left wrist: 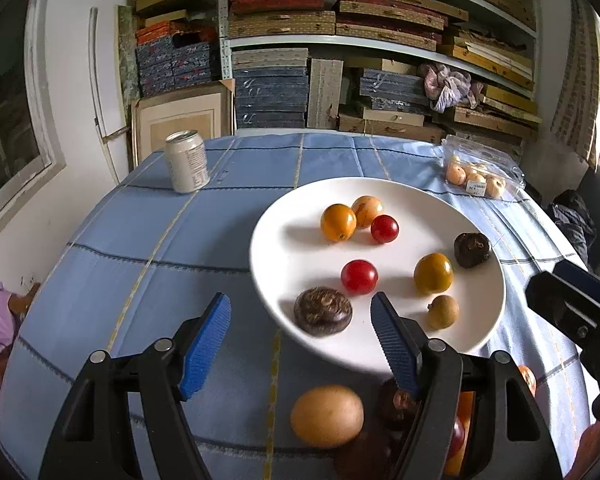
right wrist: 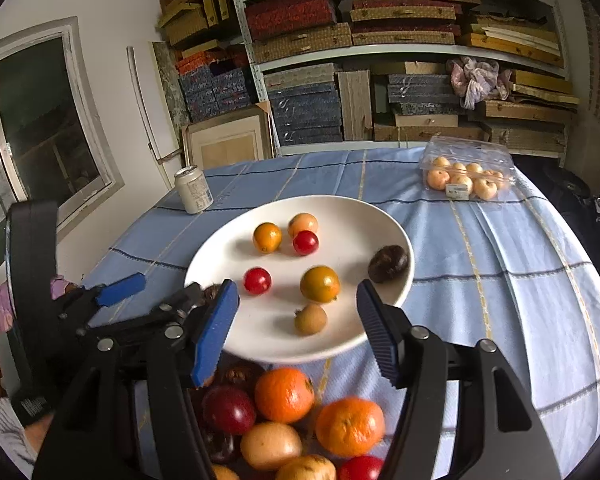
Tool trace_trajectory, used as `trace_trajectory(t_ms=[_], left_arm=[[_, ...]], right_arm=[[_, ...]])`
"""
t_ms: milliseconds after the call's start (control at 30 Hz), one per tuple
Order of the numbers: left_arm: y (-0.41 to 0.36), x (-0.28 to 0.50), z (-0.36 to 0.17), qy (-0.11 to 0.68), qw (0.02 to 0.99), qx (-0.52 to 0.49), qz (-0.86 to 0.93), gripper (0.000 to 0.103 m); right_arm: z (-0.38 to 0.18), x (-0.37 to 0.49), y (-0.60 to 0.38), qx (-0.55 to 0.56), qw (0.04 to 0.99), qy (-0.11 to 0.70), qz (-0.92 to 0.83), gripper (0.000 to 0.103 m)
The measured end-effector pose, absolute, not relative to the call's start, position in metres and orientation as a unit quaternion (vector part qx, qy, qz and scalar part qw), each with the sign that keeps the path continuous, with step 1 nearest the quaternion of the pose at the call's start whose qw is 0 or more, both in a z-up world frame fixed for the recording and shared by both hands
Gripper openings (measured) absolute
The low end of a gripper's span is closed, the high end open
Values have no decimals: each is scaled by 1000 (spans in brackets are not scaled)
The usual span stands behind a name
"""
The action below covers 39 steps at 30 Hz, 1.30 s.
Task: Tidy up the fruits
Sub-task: 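Move the left tool back to the pile and grasp a yellow apple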
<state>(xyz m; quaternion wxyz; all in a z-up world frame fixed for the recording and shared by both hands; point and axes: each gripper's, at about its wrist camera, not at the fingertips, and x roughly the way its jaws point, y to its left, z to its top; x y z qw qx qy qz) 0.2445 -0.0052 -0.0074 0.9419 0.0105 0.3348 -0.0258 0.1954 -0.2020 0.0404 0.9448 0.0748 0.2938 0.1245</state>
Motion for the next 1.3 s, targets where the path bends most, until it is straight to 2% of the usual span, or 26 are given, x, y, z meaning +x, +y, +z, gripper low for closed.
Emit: trace_trajectory(t_ms=[267,467,767,1033,1133,1233,1300], left_arm=[[38,196,-19,345,938,-30,-19,77],[47,168,-32,355,934,-22,-20,77],[19,141,-27,333,938,6,-95,77],[-44,99,-37,317,927,106,-170,77],[-59,101,-44,325,919,137,-175,77],[-56,113,-50,352,910,117,-186,77],[-51,121,-54,374,902,92,-196,69]], right_arm=[[10,134,-241,86,946,298,96,68],[-10,99,-263,108,937,317,101,74],[-10,92,-263,105,937,317,105,76],[-12,91,-259,96,935,325,103,76],[-13,91,-264,107,934,325,102,76],[-12,91,-265,107,934,325,101,79],[-12,91,-265,107,934,324,102,79]])
